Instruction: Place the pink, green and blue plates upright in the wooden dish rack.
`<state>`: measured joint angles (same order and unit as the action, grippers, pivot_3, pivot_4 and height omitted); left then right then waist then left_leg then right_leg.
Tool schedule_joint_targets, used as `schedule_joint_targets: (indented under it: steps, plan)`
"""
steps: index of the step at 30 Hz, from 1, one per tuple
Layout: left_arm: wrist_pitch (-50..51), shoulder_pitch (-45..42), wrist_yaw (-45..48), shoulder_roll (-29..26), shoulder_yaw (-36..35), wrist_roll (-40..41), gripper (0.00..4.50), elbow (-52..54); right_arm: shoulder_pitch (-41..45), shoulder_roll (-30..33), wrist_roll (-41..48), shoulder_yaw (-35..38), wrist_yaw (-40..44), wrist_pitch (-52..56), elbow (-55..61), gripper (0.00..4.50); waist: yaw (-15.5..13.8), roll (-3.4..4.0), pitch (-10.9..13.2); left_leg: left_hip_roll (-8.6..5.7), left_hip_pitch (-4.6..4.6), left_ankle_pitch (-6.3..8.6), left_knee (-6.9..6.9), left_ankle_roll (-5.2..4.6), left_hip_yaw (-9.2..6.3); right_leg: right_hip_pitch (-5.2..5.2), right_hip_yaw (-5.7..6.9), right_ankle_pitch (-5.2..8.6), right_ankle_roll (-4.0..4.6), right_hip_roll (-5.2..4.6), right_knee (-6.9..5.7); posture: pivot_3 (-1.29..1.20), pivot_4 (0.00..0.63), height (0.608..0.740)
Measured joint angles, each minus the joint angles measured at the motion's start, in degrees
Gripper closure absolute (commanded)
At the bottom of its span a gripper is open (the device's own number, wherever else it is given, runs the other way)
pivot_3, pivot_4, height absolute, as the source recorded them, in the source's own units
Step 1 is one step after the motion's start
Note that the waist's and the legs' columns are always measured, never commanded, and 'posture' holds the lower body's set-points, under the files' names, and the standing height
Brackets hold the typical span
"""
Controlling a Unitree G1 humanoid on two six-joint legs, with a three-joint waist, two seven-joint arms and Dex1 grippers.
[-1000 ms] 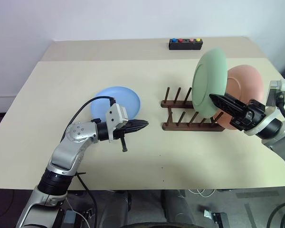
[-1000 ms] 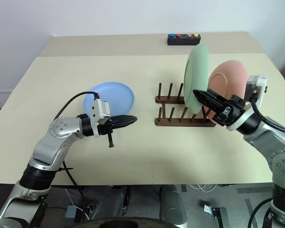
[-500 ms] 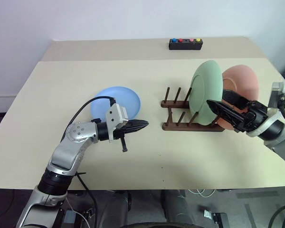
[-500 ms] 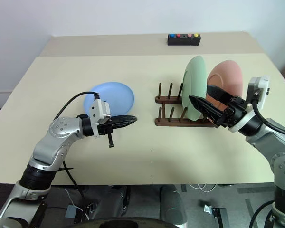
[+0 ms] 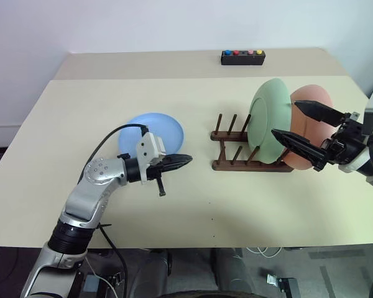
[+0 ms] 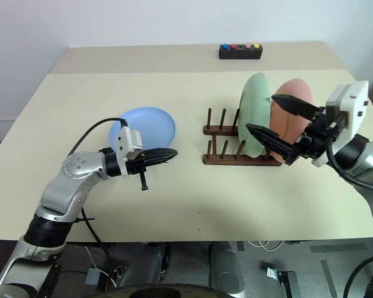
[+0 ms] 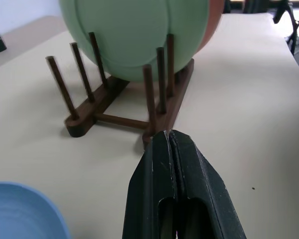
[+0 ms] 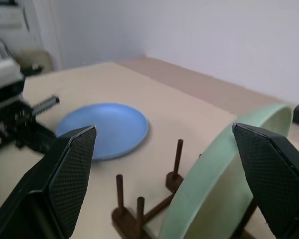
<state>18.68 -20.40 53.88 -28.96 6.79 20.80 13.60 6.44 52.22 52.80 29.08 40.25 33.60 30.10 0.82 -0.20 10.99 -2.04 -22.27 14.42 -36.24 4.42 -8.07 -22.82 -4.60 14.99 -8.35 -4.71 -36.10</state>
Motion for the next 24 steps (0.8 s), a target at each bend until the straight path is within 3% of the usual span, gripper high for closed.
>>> schedule_joint_targets:
  steps: [4,9,15,19,24]
  plan:
    - [2.81,-0.31,-1.78,-0.31,-3.10,2.23,2.72,-0.29,0.06,2.58,-3.12,1.53,2.72,-1.73,-0.02,0.00,0.00,-0.01,0.00,0.00,0.00,0.00,0.00,0.00,0.00,0.00,0.00,0.00,0.00,0.00,0.00,0.00,0.150,0.740]
    - [5.52,-4.98,-8.02,-0.52,-9.79,3.40,0.14,-4.61,1.72,6.24,-4.88,2.50,6.84,-3.35,1.86,0.00,0.01,-0.02,0.01,0.01,0.00,0.00,0.00,0.00,0.00,-0.01,0.02,0.00,0.00,0.00,0.00,0.00,0.150,0.740]
    - [9.09,-11.70,-20.98,-3.13,-11.56,-4.88,0.06,-14.79,3.93,7.75,-11.69,-5.84,10.34,-8.55,6.83,0.00,0.19,-0.10,0.04,-0.01,-0.03,0.00,0.00,0.00,0.00,-0.03,0.02,0.00,-0.02,-0.02,0.04,0.00,0.150,0.740]
    - [21.88,-15.20,-29.44,-1.48,-13.77,-5.30,0.06,-18.50,8.50,7.52,-19.77,-14.37,11.47,-14.11,6.70,0.00,0.19,-0.28,0.15,0.00,-0.06,0.00,0.01,0.01,-0.03,-0.10,0.04,0.00,-0.03,-0.01,-0.02,0.00,0.150,0.740]
    - [30.25,-15.57,-32.87,-1.43,-13.52,-6.11,0.06,-18.36,11.21,5.71,-22.78,-19.67,12.34,-16.62,6.55,0.00,0.12,-0.39,0.20,-0.01,-0.15,-0.01,0.04,0.02,-0.04,-0.22,0.04,-0.01,-0.02,-0.02,-0.03,0.00,0.150,0.740]
